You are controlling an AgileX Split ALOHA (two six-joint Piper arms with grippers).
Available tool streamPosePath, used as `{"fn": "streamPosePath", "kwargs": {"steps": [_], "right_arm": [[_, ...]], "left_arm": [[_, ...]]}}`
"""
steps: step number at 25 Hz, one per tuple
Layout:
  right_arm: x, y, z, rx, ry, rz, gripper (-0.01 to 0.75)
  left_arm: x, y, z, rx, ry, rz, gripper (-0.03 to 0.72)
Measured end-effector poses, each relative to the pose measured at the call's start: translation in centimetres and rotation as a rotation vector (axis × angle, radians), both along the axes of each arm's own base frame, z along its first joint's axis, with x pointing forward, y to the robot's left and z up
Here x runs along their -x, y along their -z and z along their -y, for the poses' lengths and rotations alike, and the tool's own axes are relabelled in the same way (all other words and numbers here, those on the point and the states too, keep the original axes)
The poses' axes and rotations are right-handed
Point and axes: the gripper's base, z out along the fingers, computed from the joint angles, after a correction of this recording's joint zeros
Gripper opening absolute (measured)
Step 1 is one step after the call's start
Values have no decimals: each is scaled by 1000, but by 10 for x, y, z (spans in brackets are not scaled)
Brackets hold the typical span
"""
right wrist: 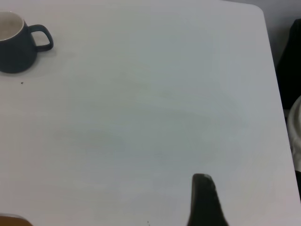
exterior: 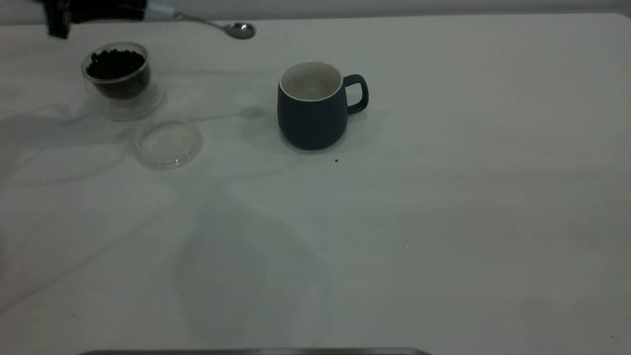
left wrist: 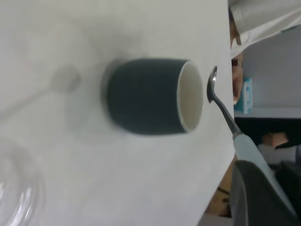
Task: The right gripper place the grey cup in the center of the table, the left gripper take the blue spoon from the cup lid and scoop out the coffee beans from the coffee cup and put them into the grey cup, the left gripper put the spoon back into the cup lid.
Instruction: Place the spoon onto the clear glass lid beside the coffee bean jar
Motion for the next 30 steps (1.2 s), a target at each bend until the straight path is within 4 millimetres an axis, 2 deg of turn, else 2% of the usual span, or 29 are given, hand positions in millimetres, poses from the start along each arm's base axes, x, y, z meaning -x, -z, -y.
{"fn": "streamPosePath", "kwargs": {"steps": [8, 17, 23, 30], "right_arm": [[0, 0, 0, 0, 0, 0, 459], [0, 0, 0, 0, 0, 0, 459], [0, 0, 0, 0, 0, 0, 459], [0, 0, 0, 0, 0, 0, 459]], "left_arm": [[46, 36, -55, 37, -130, -124, 131], [75, 48, -104, 30, -219, -142, 131], [79, 55, -110, 20, -211, -137, 131], [86, 86, -106, 45, -196, -196, 131]]}}
